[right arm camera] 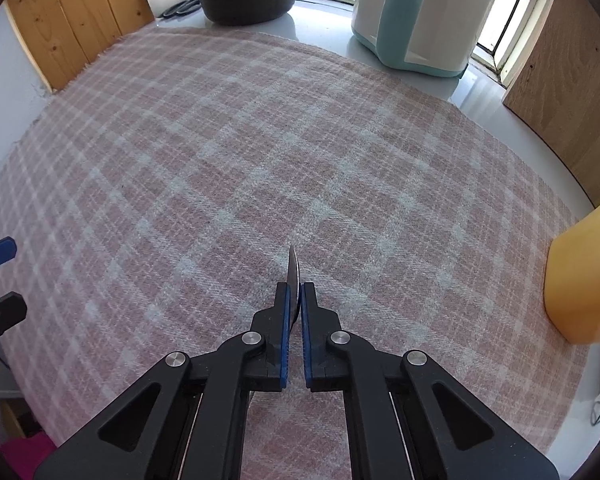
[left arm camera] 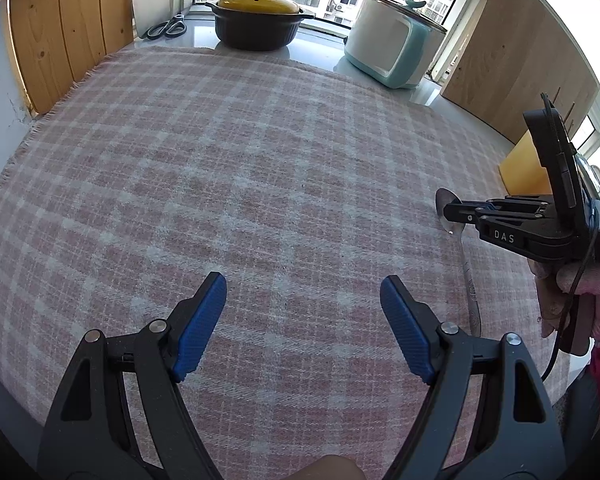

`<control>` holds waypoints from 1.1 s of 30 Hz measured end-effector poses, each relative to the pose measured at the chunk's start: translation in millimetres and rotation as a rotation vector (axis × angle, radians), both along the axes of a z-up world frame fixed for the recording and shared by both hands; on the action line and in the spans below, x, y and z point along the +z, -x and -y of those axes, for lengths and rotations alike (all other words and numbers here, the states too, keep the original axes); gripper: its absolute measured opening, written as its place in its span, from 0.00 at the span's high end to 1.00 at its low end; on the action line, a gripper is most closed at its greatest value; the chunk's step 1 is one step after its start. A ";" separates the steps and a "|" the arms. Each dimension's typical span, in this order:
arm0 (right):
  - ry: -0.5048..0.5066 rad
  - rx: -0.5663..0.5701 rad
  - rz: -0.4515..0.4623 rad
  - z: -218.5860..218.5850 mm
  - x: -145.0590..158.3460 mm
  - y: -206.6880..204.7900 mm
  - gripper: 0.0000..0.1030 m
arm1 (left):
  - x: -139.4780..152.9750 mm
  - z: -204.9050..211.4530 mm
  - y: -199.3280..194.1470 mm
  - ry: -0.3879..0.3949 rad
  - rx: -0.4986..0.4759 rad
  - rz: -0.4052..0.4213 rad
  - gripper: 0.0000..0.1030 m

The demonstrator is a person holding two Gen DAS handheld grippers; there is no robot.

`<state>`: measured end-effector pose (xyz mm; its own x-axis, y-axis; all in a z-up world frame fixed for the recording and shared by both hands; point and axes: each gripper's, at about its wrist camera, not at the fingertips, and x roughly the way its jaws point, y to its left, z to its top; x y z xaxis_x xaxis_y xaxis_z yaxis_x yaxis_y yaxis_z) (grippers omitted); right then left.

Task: Organize utensils
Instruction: 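Carry the metal spoon with the right tool over the yellow container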

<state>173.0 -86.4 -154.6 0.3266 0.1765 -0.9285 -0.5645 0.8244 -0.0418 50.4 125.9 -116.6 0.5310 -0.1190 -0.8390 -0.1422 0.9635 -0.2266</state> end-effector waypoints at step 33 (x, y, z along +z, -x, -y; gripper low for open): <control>-0.309 -0.220 0.281 123.0 137.8 20.0 0.99 | 49.6 80.0 -31.4 -0.111 -0.168 0.140 0.21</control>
